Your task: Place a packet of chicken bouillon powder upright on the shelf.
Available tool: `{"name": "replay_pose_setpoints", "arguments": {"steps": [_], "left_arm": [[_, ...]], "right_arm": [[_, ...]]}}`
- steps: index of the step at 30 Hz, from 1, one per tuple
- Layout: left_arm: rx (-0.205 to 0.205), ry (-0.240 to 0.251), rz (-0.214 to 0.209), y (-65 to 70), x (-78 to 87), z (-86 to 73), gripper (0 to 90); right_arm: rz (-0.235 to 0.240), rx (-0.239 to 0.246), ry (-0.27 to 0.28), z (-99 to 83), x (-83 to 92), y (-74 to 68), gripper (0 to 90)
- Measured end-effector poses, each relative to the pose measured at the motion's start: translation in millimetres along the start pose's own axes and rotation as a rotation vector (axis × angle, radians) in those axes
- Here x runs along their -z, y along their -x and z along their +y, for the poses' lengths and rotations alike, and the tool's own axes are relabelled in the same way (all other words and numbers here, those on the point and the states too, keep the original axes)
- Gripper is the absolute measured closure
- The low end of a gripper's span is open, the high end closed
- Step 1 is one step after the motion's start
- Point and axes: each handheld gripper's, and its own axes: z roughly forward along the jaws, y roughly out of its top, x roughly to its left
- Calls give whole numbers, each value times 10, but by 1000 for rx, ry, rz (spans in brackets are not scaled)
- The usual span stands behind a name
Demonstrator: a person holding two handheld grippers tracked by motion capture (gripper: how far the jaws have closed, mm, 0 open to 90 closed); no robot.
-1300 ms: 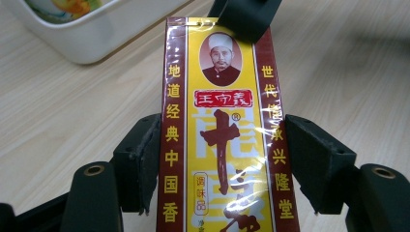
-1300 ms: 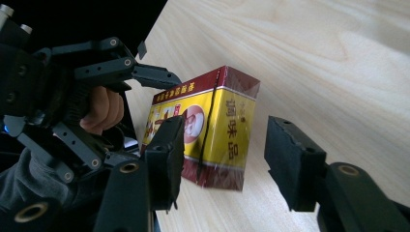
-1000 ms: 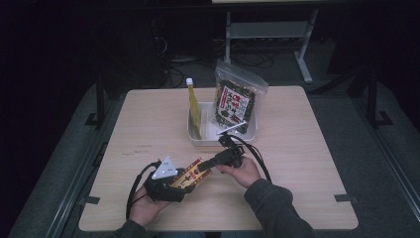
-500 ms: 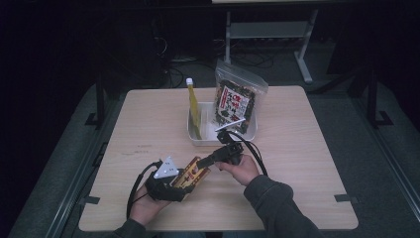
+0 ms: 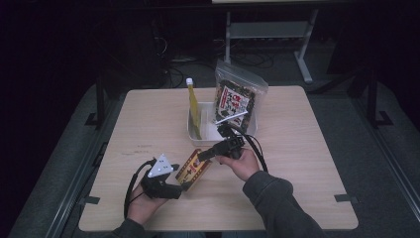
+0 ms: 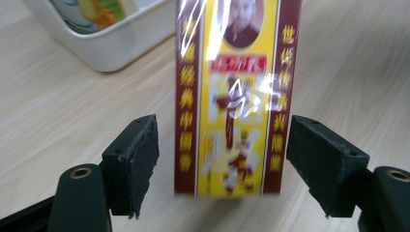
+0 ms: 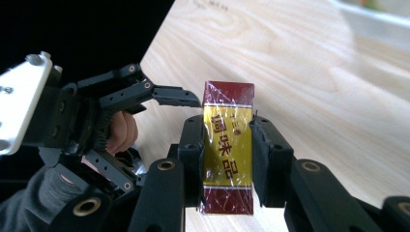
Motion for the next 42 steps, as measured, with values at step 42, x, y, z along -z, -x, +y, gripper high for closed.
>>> {"name": "replay_pose_setpoints", "arguments": {"steps": [42], "left_arm": [[62, -6, 34, -187, 99, -125, 240]], "right_arm": [[-148, -4, 130, 97, 743, -73, 682]]}}
